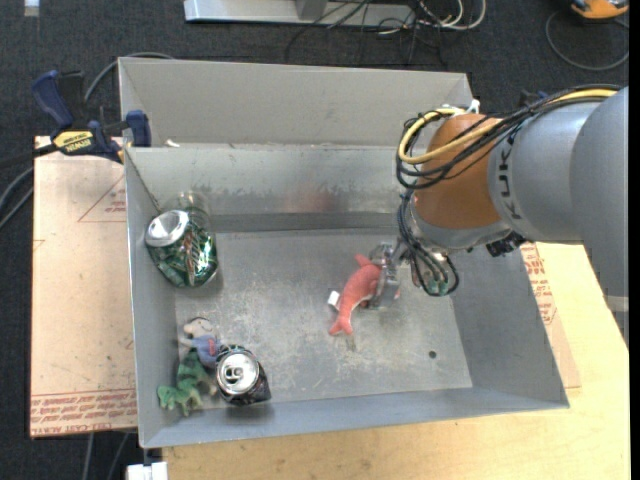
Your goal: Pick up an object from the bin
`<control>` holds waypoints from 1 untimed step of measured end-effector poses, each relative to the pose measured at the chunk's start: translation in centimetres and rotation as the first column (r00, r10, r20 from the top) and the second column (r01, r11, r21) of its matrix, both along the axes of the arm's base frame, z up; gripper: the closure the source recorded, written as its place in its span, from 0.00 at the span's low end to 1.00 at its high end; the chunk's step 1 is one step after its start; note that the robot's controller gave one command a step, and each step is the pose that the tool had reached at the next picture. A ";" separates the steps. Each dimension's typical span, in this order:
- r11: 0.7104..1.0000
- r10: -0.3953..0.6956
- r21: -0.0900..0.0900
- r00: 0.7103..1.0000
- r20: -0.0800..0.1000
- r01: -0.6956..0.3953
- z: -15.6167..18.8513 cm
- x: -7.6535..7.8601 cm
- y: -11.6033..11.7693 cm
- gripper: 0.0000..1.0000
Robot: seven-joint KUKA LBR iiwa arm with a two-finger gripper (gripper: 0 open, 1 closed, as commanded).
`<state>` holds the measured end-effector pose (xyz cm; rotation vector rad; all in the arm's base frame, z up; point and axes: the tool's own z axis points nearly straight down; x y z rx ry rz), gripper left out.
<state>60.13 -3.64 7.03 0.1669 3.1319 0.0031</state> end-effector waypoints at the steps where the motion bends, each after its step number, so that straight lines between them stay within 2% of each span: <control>1: 1.000 0.000 0.000 1.000 0.000 0.000 0.0 0.0 0.0 1.00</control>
Offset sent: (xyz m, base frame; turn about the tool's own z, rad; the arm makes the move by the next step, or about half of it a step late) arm 0.0095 0.0022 0.1235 0.0145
